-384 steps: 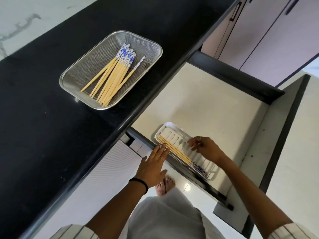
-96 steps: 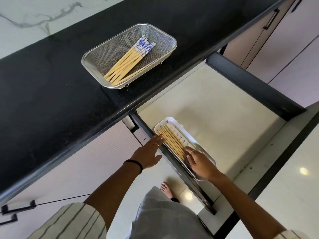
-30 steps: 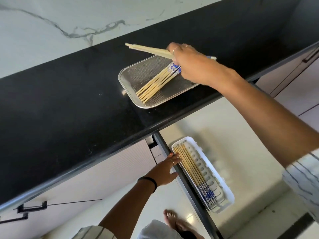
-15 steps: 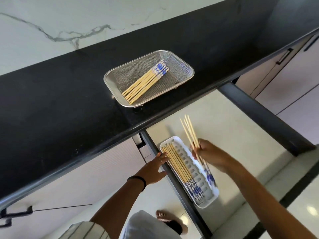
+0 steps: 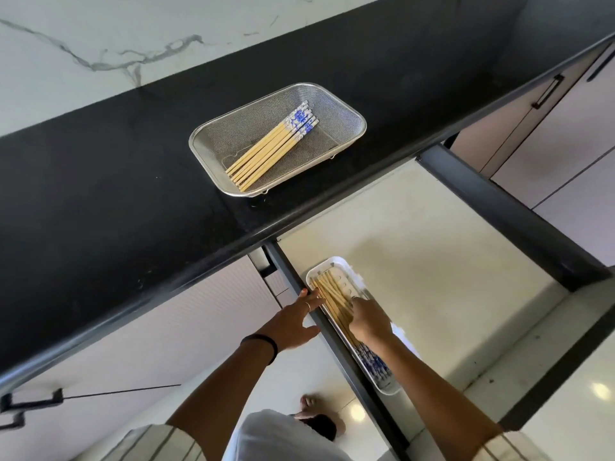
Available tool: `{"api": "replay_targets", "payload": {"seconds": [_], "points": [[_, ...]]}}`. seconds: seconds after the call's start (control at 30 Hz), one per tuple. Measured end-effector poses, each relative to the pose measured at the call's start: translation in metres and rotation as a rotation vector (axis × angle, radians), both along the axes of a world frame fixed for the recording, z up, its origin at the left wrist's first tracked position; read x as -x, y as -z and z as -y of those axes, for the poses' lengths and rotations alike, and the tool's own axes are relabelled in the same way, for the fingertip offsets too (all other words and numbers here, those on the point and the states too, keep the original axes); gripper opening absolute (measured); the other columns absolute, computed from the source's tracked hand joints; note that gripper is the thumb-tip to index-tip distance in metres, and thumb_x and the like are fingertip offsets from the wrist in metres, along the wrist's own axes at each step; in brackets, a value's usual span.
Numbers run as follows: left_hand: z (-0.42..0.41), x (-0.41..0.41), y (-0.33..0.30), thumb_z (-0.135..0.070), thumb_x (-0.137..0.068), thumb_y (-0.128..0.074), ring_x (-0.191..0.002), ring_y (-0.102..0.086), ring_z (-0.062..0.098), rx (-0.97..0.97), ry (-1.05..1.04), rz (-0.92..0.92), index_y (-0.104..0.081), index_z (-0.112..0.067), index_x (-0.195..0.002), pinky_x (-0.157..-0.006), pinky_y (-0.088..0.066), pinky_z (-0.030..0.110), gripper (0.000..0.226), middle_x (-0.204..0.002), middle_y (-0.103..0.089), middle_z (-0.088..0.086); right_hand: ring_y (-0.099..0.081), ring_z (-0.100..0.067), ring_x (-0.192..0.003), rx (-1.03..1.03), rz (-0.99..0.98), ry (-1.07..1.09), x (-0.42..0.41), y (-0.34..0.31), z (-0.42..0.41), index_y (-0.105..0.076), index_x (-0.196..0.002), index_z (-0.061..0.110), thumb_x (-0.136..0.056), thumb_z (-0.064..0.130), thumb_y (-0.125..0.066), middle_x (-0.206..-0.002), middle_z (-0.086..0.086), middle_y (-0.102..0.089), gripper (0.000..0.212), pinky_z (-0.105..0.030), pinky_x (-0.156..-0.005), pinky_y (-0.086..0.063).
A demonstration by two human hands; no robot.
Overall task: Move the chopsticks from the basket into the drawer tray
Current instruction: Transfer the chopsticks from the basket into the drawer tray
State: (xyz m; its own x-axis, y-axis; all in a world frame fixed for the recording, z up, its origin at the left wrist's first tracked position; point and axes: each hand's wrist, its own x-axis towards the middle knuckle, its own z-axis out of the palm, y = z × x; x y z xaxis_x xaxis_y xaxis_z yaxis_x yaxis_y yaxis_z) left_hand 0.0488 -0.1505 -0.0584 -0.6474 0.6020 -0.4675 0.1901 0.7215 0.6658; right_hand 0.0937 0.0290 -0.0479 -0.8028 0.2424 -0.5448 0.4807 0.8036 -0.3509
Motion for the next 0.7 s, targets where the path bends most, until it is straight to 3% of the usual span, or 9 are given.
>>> {"api": "replay_targets", "payload": {"seconds": [0.07,0.17,0.4,0.7], "points": [[0.001,-0.001,0.002,-0.030,-0.092,-0.058,-0.148,-0.005,0.009,-0.011,-0.004,-0.005,-0.028,-0.031,-0.146,-0.112,-0.018,0.023,0.062,-0.159,-0.009,-0.017,-0.060,-0.027,-0.106,-0.006,-0.040,0.022,-0.005,0.003,0.000,-0.055,-0.116,0.009,-0.084,-0.004,-0.040,-0.112,-0.010,-0.063,0.037,-0.033,-0.081,-0.051],[0.003,-0.002,0.004,-0.032,-0.092,-0.058,-0.147,-0.008,0.009,-0.028,-0.019,0.011,-0.028,-0.032,-0.146,-0.108,-0.019,0.021,0.062,-0.159,-0.008,-0.016,-0.058,-0.026,-0.116,0.030,-0.154,0.059,-0.013,0.009,-0.002,-0.050,-0.131,0.011,-0.089,-0.002,-0.041,-0.126,-0.008,-0.059,0.045,-0.037,-0.094,-0.052],[0.003,-0.002,0.000,-0.032,-0.092,-0.059,-0.147,-0.017,0.015,-0.014,-0.013,0.006,-0.027,-0.031,-0.147,-0.112,-0.025,0.028,0.063,-0.160,-0.010,-0.010,-0.042,-0.022,-0.134,0.145,-0.241,-0.107,-0.030,0.017,-0.012,-0.033,-0.145,0.015,-0.090,0.001,-0.047,-0.145,-0.007,-0.043,0.059,-0.032,-0.113,-0.036],[0.003,-0.002,-0.001,-0.030,-0.092,-0.059,-0.147,-0.013,0.014,-0.009,-0.010,0.015,-0.026,-0.032,-0.147,-0.114,-0.023,0.031,0.064,-0.160,-0.009,-0.010,-0.035,-0.014,-0.140,0.089,-0.247,-0.196,-0.063,0.022,-0.031,-0.048,-0.138,0.022,-0.095,0.010,-0.049,-0.151,0.006,-0.039,0.045,-0.028,-0.115,-0.033]]}}
